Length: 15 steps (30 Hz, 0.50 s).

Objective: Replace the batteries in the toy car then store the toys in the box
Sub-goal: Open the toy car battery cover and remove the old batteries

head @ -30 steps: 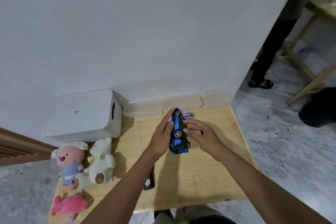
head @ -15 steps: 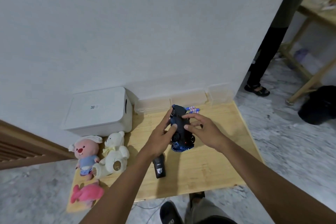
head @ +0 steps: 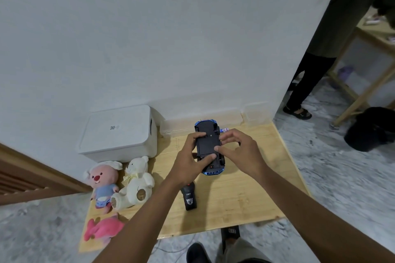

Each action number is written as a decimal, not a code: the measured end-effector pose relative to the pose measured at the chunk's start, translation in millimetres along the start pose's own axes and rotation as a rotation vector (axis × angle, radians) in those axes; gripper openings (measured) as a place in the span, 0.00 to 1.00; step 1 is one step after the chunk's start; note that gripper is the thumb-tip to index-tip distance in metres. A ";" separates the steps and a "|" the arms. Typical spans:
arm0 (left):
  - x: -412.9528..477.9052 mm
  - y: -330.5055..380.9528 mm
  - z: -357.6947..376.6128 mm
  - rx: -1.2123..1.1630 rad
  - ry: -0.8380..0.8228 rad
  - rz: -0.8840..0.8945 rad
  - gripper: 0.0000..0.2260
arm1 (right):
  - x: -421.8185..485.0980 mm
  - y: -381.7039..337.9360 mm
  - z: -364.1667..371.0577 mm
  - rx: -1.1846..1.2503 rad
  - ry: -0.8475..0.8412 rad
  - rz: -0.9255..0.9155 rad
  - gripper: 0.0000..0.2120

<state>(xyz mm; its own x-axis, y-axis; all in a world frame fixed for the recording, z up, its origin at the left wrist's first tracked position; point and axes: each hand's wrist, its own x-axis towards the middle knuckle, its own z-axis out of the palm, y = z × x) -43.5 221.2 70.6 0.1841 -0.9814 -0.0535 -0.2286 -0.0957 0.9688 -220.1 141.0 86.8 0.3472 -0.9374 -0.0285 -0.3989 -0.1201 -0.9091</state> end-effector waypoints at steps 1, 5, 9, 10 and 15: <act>1.0 -1.6 -1.3 -0.018 0.001 -0.009 0.26 | 0.1 -1.4 -0.3 -0.021 0.005 -0.002 0.11; 1.6 -7.5 -2.4 -0.072 -0.020 -0.078 0.27 | 6.5 -17.2 -7.4 -0.111 -0.069 0.121 0.09; -0.8 -12.6 -2.0 -0.101 -0.039 -0.118 0.27 | 21.2 -34.0 -13.0 -0.177 -0.231 0.215 0.10; -1.2 -13.5 -2.6 -0.106 -0.038 -0.128 0.27 | 23.6 -37.5 -13.8 -0.152 -0.291 0.238 0.09; -2.5 -17.7 -8.9 -0.115 -0.016 -0.168 0.26 | 28.9 -41.0 -11.4 0.098 -0.440 0.227 0.06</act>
<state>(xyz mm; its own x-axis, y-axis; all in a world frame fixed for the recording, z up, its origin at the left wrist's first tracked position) -31.4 226.8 55.8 0.1953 -0.9559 -0.2195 -0.0852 -0.2395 0.9672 -203.4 115.1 128.0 0.5940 -0.7071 -0.3836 -0.4319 0.1220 -0.8936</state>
